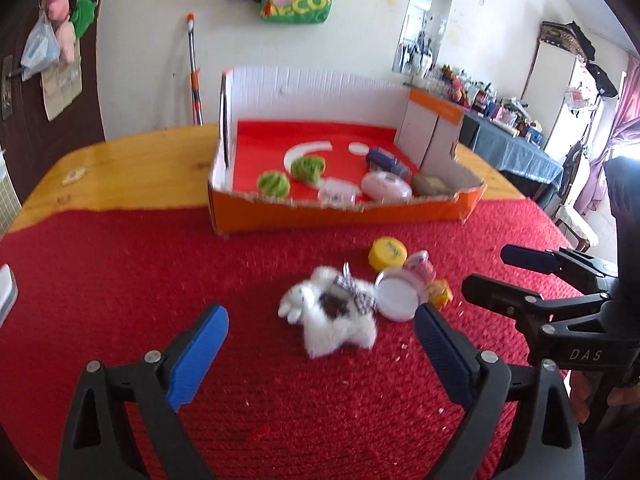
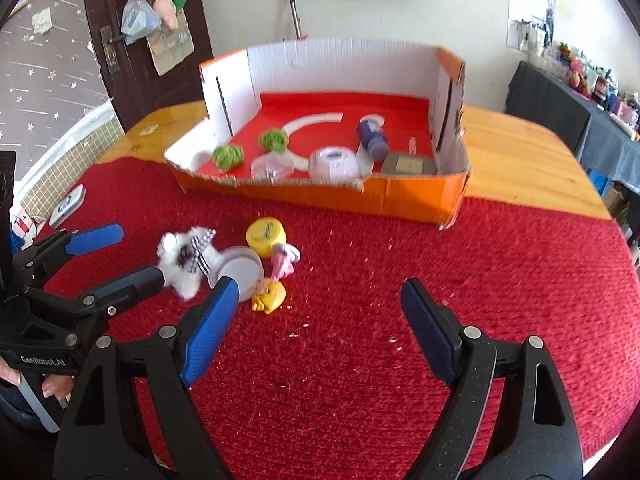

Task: Organize objects
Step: 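Withdraw both tools from the box back over the table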

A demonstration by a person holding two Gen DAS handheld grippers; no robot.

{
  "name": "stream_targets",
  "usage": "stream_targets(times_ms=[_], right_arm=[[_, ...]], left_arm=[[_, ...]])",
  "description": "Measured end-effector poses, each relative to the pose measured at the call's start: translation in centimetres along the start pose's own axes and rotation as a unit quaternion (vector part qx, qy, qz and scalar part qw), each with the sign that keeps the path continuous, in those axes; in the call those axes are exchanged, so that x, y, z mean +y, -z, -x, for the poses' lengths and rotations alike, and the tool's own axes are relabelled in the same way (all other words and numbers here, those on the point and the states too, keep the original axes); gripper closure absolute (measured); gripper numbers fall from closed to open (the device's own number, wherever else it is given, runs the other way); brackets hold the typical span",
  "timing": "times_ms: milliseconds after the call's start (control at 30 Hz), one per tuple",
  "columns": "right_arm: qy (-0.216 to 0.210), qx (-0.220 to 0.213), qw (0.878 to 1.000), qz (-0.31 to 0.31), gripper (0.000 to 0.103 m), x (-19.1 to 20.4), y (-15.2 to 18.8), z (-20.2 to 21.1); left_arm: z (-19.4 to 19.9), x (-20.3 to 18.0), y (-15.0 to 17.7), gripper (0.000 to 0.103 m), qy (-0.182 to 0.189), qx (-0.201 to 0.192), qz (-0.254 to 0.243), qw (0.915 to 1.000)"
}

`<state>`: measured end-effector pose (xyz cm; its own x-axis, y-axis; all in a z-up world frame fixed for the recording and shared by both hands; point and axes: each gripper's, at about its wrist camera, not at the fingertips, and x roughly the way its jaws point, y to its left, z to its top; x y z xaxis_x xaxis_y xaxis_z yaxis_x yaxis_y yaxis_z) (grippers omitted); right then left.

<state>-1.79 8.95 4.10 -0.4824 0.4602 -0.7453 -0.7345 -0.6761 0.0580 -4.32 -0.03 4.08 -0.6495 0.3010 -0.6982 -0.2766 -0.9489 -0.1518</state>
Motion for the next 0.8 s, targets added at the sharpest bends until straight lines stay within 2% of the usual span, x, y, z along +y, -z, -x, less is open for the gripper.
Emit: stream_targets(times_ms=[333,633,800], right_arm=[[-0.001,0.031,0.999,0.005,0.020,0.4,0.6,-2.2],[0.023,0.044,0.999,0.011,0.020,0.3,0.4,-3.2],[0.031,0.039,0.999,-0.004,0.020,-1.2,0.1,-2.7]], left_arm=[[-2.2,0.1,0.6,0.007,-0.006,0.048,-0.012,0.9988],[-3.1,0.7,0.2,0.007,-0.036,0.056,-0.023,0.9975],[-3.0,1.9,-0.2,0.005,-0.051,0.058,-0.025,0.9967]])
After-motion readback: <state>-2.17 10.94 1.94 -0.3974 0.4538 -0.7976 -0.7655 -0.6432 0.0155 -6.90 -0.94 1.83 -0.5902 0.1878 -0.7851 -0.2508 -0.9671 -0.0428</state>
